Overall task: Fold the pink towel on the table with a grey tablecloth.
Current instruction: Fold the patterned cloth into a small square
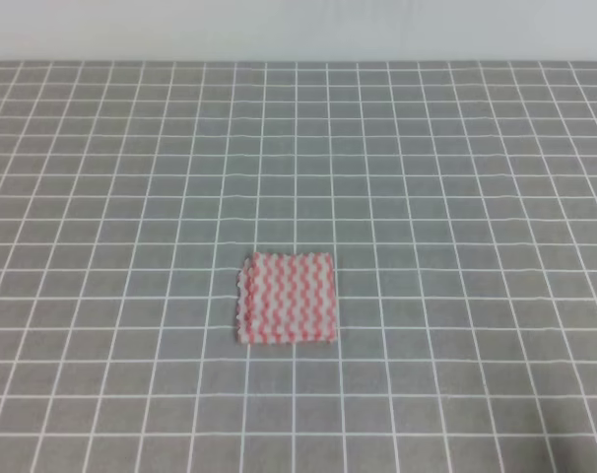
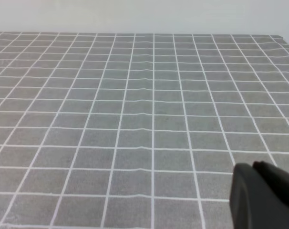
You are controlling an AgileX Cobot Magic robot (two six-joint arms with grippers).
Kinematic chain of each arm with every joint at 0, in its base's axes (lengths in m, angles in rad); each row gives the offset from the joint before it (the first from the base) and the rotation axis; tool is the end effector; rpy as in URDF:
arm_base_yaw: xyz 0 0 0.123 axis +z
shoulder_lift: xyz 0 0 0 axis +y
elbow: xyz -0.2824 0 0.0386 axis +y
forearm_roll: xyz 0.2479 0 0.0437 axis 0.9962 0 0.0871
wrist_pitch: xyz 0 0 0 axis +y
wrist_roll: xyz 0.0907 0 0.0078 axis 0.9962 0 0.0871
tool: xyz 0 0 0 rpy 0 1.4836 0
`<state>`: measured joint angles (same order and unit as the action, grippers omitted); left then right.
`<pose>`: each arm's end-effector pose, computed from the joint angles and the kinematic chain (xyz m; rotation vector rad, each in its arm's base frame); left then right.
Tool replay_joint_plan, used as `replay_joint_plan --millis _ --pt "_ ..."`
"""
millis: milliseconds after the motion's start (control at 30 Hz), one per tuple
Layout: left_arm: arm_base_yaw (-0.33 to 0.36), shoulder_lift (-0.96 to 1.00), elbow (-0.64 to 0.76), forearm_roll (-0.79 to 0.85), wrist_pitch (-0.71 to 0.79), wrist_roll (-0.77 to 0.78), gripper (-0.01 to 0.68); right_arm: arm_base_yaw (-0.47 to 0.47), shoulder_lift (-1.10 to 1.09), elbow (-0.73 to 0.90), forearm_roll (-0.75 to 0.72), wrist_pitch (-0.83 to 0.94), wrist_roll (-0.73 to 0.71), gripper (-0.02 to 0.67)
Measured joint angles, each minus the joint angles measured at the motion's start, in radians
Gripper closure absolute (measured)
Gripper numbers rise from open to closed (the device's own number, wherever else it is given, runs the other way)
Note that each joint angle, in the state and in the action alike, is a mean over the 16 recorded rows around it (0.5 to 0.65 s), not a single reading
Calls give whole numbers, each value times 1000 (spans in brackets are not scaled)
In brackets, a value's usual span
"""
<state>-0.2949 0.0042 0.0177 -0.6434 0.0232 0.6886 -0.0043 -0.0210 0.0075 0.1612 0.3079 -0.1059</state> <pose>0.0546 -0.0180 0.2052 0.2696 1.5037 -0.2098 0.0532 0.0042 0.1842 0.0111 1.7746 0.0746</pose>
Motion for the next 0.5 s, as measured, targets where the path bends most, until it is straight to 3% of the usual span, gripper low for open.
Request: replay_joint_plan --millis 333,500 --pt "159 -19 -1 476 144 -499 675 0 -2 4 1 -2 0 665" --pt "196 -28 -2 532 205 -568 675 0 -2 3 2 0 0 665"
